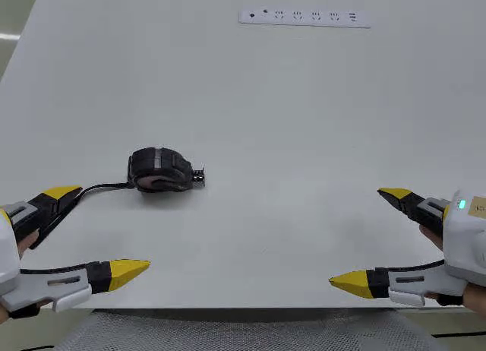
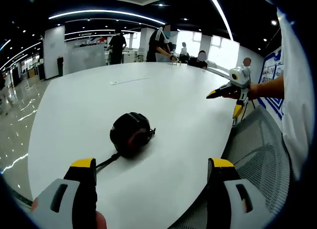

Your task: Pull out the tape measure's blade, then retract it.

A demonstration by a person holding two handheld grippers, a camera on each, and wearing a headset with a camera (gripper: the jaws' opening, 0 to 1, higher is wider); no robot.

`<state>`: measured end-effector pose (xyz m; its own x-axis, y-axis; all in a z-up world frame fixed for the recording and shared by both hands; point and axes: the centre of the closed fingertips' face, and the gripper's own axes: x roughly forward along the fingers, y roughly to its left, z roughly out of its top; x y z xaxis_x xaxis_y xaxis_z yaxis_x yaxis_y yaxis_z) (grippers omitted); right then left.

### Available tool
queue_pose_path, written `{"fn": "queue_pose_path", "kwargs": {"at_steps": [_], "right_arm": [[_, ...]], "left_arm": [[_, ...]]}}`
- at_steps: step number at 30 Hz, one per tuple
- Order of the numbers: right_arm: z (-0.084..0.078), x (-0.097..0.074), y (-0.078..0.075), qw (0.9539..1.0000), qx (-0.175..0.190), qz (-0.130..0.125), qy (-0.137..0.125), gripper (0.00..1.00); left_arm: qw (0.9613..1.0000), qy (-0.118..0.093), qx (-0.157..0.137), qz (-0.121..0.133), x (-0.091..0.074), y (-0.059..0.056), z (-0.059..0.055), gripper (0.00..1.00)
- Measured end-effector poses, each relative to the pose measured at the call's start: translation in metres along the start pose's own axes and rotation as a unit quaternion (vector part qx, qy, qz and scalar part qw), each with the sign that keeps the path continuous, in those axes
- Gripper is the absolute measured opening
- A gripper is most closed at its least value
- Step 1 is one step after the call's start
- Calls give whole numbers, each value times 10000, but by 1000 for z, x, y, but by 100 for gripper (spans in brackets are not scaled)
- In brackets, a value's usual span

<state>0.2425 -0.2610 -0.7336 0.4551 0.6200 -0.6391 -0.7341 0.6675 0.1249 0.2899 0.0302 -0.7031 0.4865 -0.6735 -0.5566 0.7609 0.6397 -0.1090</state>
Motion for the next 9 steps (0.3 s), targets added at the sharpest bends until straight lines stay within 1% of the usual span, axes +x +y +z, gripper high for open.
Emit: {"fn": "queue_pose_path", "kwargs": {"at_steps": [1,2,3,9], "right_arm": [[0,0,0,10000,3,6,2,99],[-1,0,0,10000,15,2,-1,99],[-1,0,0,10000,13,-1,-2,99],[-2,-1,0,10000,29,-6,-3,99]], "left_arm": [[10000,19,14,-51,0,-1,-1,88],[10000,4,33,3,0,0,0,90],[10000,1,-21,-40,0,-1,0,90],[10000,16,-16,-34,0,-1,-1,89]]}}
